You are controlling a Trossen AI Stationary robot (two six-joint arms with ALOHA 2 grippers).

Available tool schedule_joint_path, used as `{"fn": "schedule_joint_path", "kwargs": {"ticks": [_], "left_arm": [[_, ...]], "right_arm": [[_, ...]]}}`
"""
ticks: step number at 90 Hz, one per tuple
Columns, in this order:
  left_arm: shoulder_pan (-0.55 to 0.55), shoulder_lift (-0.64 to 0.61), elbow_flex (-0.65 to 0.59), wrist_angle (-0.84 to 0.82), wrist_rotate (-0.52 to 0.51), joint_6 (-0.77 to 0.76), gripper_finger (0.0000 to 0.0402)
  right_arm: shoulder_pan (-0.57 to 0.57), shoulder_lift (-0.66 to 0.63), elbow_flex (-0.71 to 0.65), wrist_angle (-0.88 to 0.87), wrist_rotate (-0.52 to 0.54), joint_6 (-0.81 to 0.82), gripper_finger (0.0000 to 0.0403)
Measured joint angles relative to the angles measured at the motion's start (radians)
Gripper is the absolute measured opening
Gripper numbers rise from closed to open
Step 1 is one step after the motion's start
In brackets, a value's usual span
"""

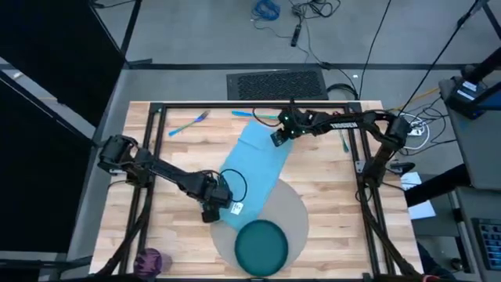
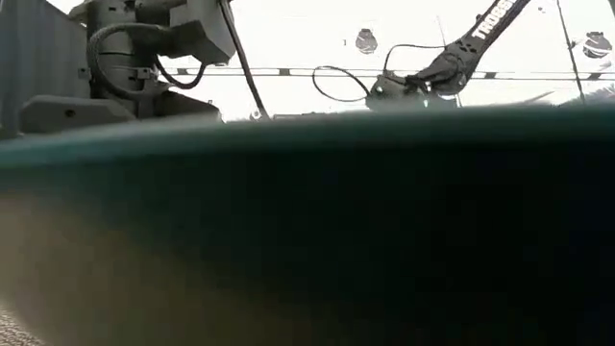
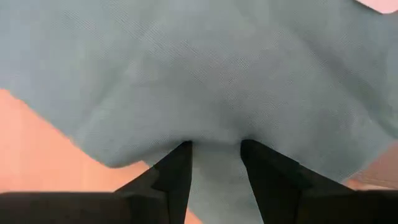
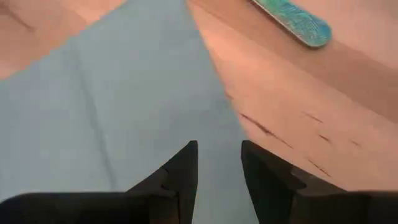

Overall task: Set table place
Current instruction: Fold the blue napkin

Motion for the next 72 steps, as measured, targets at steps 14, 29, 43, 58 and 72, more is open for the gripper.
{"fn": "schedule_joint_path", "kwargs": {"ticks": [14, 29, 43, 58, 72], "left_arm": [[-0.018, -0.041, 0.076, -0.125, -0.144, 0.024, 0.0134], [-0.046, -0.085, 0.108, -0.190, -0.156, 0.043, 0.0134], [-0.125, -0.115, 0.110, -0.258, -0.162, 0.077, 0.0134], [-0.191, -0.140, 0.109, -0.359, -0.202, 0.032, 0.0134], [-0.239, -0.175, 0.084, -0.360, -0.225, -0.026, 0.0134]], "right_arm": [[0.060, -0.068, 0.072, -0.109, -0.002, -0.024, 0.0109], [0.225, -0.149, 0.090, -0.183, -0.010, -0.026, 0.0109], [0.425, -0.163, 0.091, -0.167, -0.010, -0.046, 0.0109], [0.594, -0.159, 0.090, -0.043, -0.011, 0.044, 0.0109], [0.706, -0.143, 0.092, 0.178, -0.005, 0.129, 0.0109]]}}
